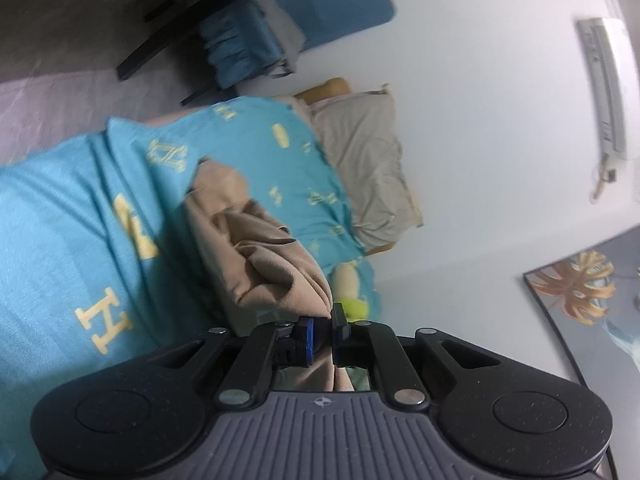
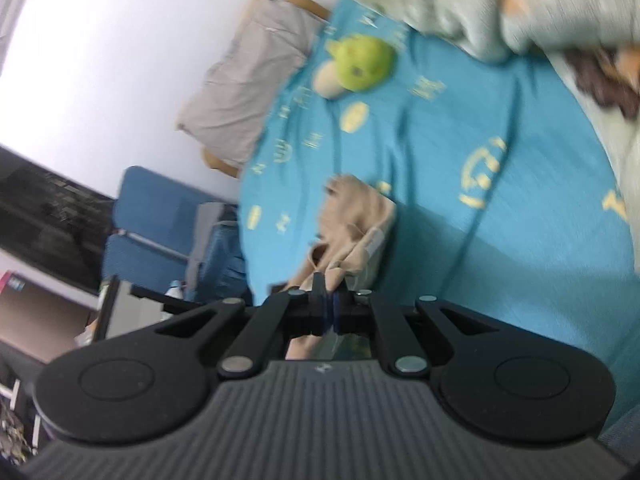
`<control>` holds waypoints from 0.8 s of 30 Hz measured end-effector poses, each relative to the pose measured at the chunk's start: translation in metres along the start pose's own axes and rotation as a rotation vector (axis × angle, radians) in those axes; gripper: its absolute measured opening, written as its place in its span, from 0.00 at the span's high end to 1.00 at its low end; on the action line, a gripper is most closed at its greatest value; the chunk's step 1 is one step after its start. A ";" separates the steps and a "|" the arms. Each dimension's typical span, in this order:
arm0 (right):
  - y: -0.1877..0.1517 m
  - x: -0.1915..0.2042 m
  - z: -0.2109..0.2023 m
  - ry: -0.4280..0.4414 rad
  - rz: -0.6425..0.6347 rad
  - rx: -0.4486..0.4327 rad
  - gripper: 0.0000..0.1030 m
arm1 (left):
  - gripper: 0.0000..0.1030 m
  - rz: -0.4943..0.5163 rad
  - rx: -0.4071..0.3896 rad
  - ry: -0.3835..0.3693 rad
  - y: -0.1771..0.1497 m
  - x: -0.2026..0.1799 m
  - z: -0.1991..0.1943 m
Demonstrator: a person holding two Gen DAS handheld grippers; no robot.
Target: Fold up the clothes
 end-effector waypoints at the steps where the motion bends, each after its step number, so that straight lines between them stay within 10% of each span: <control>1: 0.001 0.007 -0.007 0.008 -0.011 -0.004 0.95 | 0.93 0.013 -0.001 -0.003 -0.001 -0.008 -0.008; 13: -0.021 -0.003 -0.101 0.004 -0.036 0.022 0.95 | 0.92 0.028 0.096 0.104 -0.044 -0.041 -0.099; 24: -0.001 0.003 -0.007 -0.103 -0.050 0.064 0.95 | 0.90 0.092 0.118 0.274 0.002 -0.015 -0.003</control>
Point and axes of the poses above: each gripper's, at about its wrist camera, not at the fingertips, and z roughly the way its jaws point, x to its left, y to its top, the point moved 6 cm from there along z, roughly the way its jaws point, and after that the axes turned 10 degrees about z, right-handed, at the moved point
